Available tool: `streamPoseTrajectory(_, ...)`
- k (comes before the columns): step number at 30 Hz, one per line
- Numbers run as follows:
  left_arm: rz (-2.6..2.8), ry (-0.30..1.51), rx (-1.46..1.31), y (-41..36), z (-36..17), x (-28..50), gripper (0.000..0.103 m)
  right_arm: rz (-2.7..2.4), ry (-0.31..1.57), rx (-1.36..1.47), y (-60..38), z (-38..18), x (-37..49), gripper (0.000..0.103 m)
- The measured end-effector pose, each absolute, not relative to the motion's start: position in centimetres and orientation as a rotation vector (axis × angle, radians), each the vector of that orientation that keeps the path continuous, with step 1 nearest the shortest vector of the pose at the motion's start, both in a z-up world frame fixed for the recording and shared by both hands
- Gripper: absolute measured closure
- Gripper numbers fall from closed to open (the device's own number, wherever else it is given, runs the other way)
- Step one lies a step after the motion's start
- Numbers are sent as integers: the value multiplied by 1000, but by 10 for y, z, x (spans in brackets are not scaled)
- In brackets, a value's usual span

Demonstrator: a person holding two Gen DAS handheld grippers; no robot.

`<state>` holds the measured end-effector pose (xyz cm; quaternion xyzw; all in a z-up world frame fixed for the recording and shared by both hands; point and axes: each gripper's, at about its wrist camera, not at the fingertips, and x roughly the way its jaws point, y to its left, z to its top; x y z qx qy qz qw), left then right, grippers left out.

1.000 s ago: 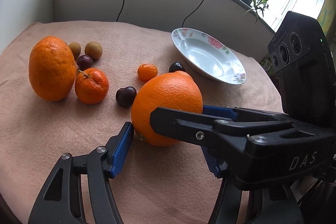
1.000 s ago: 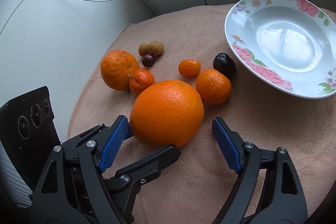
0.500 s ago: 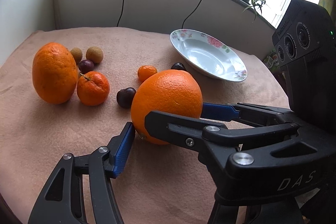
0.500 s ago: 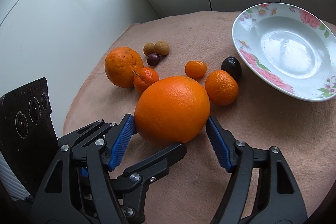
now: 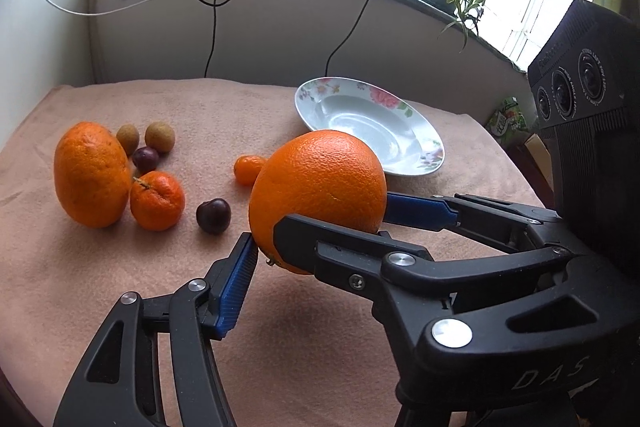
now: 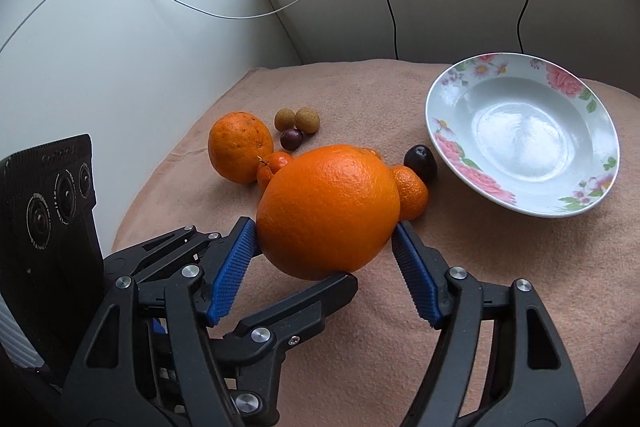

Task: Organize fruits
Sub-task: 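Close the right gripper on the large orange and lift it, then carry the large orange onto the white plate and open the right gripper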

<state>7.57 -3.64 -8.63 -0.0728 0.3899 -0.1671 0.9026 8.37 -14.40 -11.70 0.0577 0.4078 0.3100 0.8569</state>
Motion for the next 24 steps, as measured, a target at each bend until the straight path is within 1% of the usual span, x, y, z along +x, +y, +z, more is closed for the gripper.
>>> streamPoseTrajectory(13,-418,792,-119,-73,-76,94,44,577,822,165,-189,-102,93,30)
streamPoseTrajectory(24,-469,807,-100,-95,-77,113,44,518,827,222,-219,-101,106,30)
